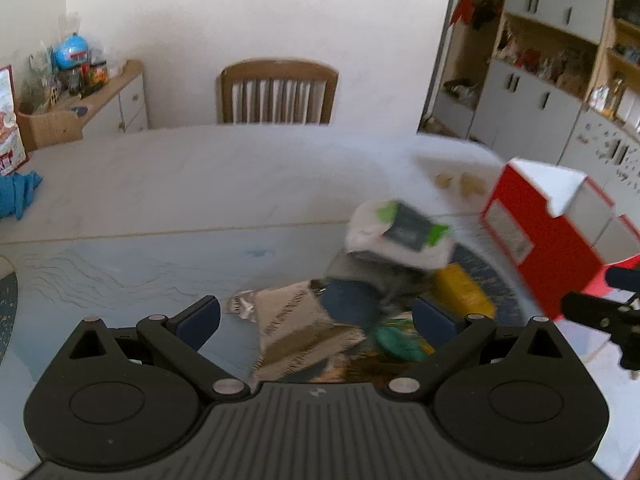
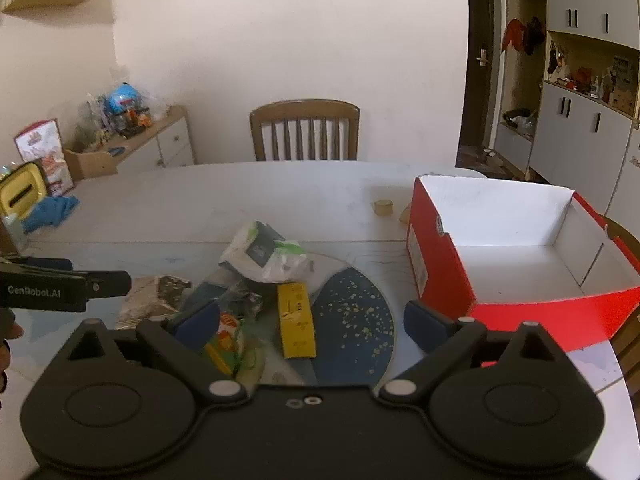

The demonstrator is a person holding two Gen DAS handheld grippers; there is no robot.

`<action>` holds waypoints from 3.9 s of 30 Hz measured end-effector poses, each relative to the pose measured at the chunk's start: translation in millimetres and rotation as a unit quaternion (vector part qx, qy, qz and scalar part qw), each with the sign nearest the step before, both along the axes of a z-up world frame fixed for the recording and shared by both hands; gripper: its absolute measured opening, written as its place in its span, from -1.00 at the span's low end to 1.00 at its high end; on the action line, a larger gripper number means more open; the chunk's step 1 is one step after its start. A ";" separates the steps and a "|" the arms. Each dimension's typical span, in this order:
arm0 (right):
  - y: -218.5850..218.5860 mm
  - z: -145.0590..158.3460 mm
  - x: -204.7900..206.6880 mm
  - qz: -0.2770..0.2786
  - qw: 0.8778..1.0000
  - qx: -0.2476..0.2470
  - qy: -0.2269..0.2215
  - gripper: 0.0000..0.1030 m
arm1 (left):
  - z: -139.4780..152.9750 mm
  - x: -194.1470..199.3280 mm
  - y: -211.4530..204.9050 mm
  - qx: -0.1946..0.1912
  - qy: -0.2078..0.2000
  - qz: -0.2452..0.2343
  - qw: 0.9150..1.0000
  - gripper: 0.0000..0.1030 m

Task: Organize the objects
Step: 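Move both tools toward the cluttered mat, left toward silver bag, right toward yellow box, then grasp the silver ZHOUSHI bag with left tool while right tool grasps the yellow box, then carry the silver bag and yellow box with both tools over the red box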

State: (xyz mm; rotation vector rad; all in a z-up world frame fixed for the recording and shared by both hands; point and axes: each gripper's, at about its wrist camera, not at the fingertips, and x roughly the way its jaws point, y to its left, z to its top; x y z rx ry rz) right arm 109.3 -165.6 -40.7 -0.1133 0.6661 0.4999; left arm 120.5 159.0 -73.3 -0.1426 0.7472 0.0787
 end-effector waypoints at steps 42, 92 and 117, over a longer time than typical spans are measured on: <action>67.3 -76.8 84.3 0.021 0.991 -0.060 0.119 -0.44 | -57.3 71.0 34.2 -0.041 0.103 0.017 0.994 -0.05; -126.6 38.6 112.9 -0.038 0.998 0.031 0.051 -0.45 | 71.7 99.2 -166.8 -0.010 -0.006 -0.050 0.999 -0.10; -209.5 -9.4 199.4 -0.055 0.995 -0.011 0.076 -0.44 | 37.9 211.9 -313.7 0.022 0.041 -0.117 0.992 -0.10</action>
